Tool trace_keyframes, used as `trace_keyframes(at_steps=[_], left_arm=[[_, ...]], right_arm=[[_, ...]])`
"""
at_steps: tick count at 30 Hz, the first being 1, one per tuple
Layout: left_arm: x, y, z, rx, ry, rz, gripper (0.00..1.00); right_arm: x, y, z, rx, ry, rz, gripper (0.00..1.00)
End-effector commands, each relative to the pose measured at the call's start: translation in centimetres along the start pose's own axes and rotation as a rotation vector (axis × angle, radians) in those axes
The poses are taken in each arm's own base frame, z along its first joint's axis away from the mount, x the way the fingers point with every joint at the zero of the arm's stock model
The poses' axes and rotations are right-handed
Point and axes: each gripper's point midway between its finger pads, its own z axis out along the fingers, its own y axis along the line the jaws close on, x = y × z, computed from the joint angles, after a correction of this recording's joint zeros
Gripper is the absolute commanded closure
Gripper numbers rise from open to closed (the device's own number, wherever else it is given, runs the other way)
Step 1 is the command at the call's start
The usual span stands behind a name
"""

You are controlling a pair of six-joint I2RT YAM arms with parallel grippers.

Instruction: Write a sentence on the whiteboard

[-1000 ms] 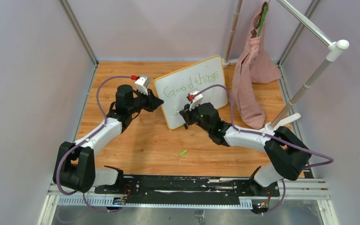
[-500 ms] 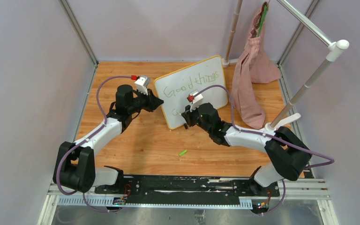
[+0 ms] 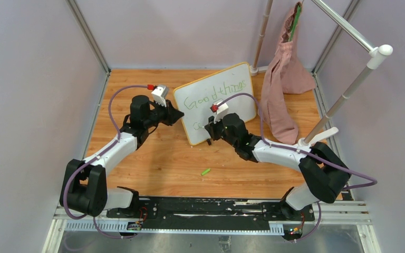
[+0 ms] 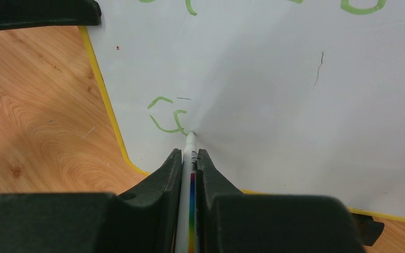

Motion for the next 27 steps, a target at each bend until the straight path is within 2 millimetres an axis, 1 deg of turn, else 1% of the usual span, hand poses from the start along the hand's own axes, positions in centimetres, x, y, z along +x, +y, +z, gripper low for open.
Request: trace_keyframes(at_steps=[1, 15, 27], left_arm=[[0.6, 2.0, -0.3, -0.095, 0.022, 0.078, 1.00], [0.5, 1.9, -0.3, -0.093, 0.021, 0.079, 1.00], [0.5, 1.8, -0.3, -0.090, 0.021, 0.080, 1.00]], right_arm=[[-3.2, -2.3, 0.3, 0.096, -0.078, -0.007, 1.00], [-4.8, -1.7, 0.5, 0.069, -0.114, -0.002, 1.00], [-5.2, -0.6, 0.7, 0.030, -0.124, 0.008, 1.00]])
